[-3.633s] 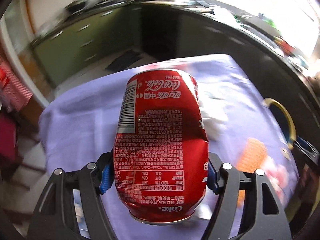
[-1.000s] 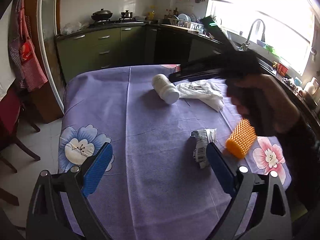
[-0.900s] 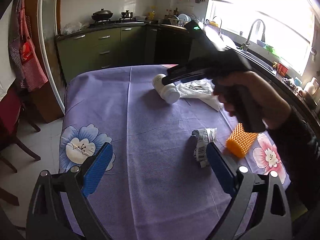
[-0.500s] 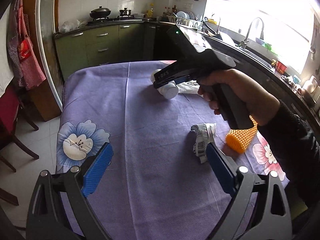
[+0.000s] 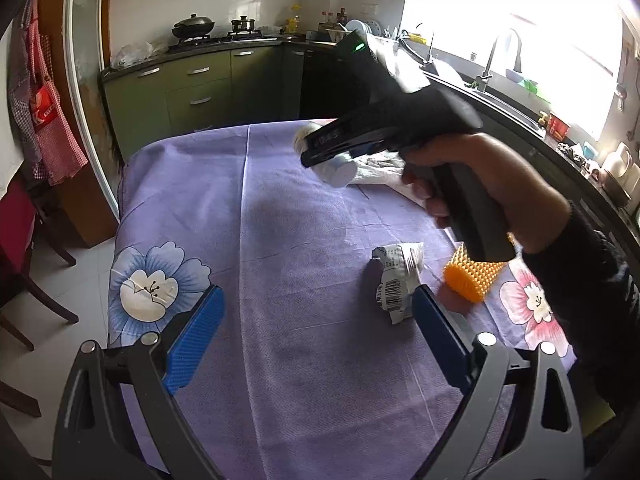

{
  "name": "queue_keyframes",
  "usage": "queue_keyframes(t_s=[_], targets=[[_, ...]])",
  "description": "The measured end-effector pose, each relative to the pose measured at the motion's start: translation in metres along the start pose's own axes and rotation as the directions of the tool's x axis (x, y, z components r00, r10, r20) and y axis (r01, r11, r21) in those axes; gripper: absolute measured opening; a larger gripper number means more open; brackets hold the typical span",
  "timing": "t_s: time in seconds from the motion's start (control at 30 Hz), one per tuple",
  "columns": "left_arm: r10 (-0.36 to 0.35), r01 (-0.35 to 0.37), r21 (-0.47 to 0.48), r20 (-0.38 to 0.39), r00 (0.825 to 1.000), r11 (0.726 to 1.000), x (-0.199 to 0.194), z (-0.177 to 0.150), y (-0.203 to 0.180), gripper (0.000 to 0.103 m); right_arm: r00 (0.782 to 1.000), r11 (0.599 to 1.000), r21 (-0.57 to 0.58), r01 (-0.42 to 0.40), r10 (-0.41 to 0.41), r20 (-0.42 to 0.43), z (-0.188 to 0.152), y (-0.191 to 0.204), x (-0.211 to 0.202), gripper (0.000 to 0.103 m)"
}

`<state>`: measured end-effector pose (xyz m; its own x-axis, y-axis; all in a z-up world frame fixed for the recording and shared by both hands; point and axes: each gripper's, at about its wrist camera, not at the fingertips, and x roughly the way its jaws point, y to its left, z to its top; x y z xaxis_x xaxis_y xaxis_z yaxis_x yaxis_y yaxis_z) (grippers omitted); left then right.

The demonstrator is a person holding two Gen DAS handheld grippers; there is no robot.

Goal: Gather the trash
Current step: 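Carry the pill bottle over the bin and open the right tool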

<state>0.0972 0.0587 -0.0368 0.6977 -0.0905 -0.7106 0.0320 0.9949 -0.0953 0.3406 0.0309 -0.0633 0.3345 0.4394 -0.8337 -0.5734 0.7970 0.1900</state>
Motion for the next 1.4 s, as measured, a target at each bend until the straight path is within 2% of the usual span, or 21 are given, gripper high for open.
queue_keyframes(t_s=[0.13, 0.23, 0.43, 0.5, 0.6, 0.8, 1.0, 1.1, 1.17, 1.23, 1.4], targets=[[-0.007, 0.007, 0.019, 0.003, 1.000, 1.000, -0.001, 0.002, -0.006, 0.090, 0.997, 1.000, -0.019, -0.008, 0.010, 0.077, -0.022, -0.014, -0.056, 0.048], [-0.018, 0.018, 0.044, 0.008, 1.000, 0.999, -0.002, 0.005, -0.015, 0.090, 0.991, 1.000, 0.000, 0.008, -0.008, 0.130, -0.045, -0.041, -0.097, 0.048], [-0.057, 0.057, 0.087, 0.006, 0.998, 0.995, 0.003, 0.010, -0.038, 0.090, 0.960, 0.980, 0.130, 0.152, -0.177, 0.215, -0.117, -0.126, -0.183, 0.048], [-0.071, 0.070, 0.100, 0.001, 0.998, 0.992, 0.005, 0.011, -0.047, 0.090, 0.943, 0.957, 0.194, 0.217, -0.257, 0.213, -0.142, -0.158, -0.203, 0.048], [-0.088, 0.088, 0.130, -0.008, 0.996, 0.988, 0.009, 0.014, -0.061, 0.090, 0.917, 0.895, 0.336, 0.294, -0.363, 0.165, -0.190, -0.227, -0.230, 0.048], [-0.111, 0.113, 0.191, -0.023, 0.994, 0.975, 0.016, 0.021, -0.091, 0.090, 0.879, 0.765, 0.510, 0.393, -0.476, 0.037, -0.256, -0.326, -0.251, 0.048], [-0.136, 0.141, 0.241, -0.037, 0.990, 0.960, 0.022, 0.025, -0.117, 0.090, 0.865, 0.701, 0.562, 0.439, -0.499, -0.053, -0.281, -0.373, -0.240, 0.048], [-0.147, 0.154, 0.272, -0.045, 0.988, 0.950, 0.024, 0.025, -0.128, 0.090, 0.860, 0.679, 0.573, 0.458, -0.502, -0.092, -0.287, -0.391, -0.225, 0.048], [-0.156, 0.165, 0.296, -0.053, 0.986, 0.941, 0.025, 0.024, -0.135, 0.090, 0.855, 0.664, 0.584, 0.467, -0.507, -0.108, -0.290, -0.399, -0.219, 0.057], [-0.160, 0.171, 0.312, -0.061, 0.985, 0.935, 0.027, 0.023, -0.141, 0.090, 0.852, 0.650, 0.603, 0.462, -0.514, -0.098, -0.295, -0.402, -0.221, 0.059], [-0.180, 0.198, 0.329, -0.085, 0.980, 0.923, 0.032, 0.019, -0.146, 0.090, 0.868, 0.691, 0.600, 0.403, -0.497, -0.010, -0.301, -0.373, -0.241, 0.060]])
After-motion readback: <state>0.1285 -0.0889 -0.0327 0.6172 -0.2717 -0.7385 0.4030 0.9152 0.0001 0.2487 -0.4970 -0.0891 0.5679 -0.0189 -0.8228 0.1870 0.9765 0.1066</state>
